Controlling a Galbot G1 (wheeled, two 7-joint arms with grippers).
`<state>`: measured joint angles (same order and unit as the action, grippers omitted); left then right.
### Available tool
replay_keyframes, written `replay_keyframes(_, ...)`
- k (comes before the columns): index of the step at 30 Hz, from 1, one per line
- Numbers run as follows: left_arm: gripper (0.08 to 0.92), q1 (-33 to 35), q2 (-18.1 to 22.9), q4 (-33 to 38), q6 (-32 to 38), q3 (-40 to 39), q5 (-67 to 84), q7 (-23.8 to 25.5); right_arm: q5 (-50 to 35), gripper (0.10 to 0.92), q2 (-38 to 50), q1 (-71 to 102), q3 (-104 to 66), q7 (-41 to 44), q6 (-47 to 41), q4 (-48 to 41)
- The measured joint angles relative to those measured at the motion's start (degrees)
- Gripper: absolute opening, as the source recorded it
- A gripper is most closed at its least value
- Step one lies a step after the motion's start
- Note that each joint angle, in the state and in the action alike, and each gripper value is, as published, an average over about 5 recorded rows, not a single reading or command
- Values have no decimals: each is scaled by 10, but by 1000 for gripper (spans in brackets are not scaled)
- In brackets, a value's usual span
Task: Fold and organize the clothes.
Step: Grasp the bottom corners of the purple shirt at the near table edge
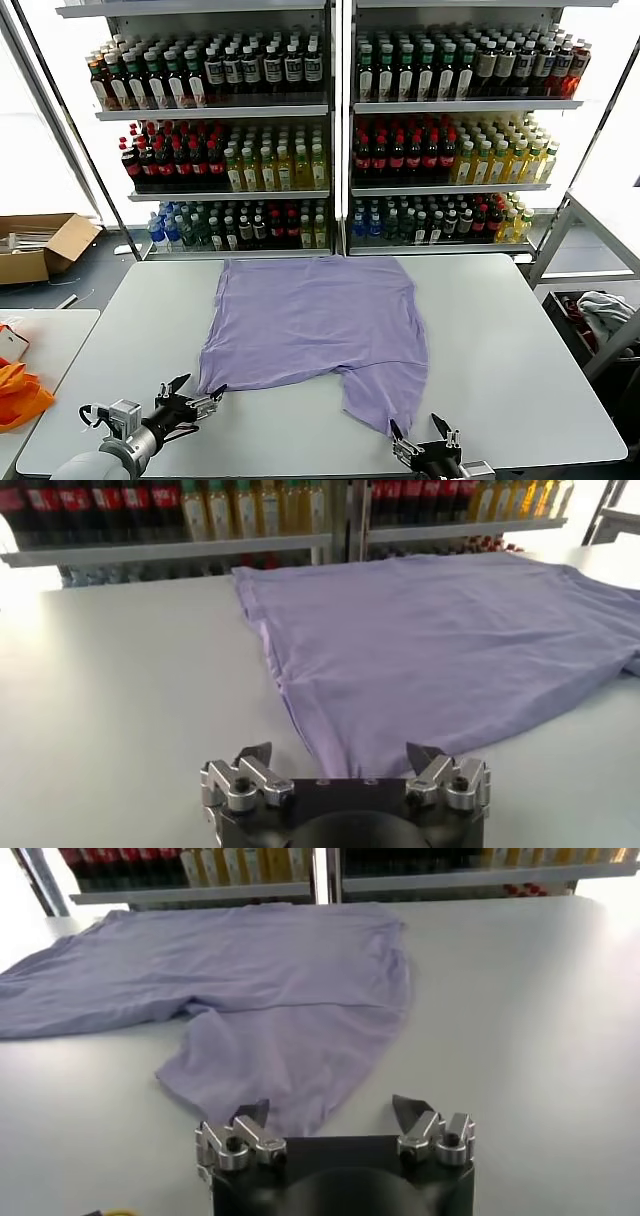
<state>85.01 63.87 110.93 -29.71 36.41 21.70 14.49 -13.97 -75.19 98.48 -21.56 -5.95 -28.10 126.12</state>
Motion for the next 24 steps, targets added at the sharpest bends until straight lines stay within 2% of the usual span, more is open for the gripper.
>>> replay_keyframes(16,265,5,16,-5,-4,-5,6,7,-3,156,13,6,6,22,12,11)
replay_keyframes(21,127,14,22,3,-6,-5,7,4,-1,108,22,17,2,38,35,20)
replay_keyframes(24,89,20,25,10,-6,-2,11,0,-1,108,27,25,-2,49,52,25)
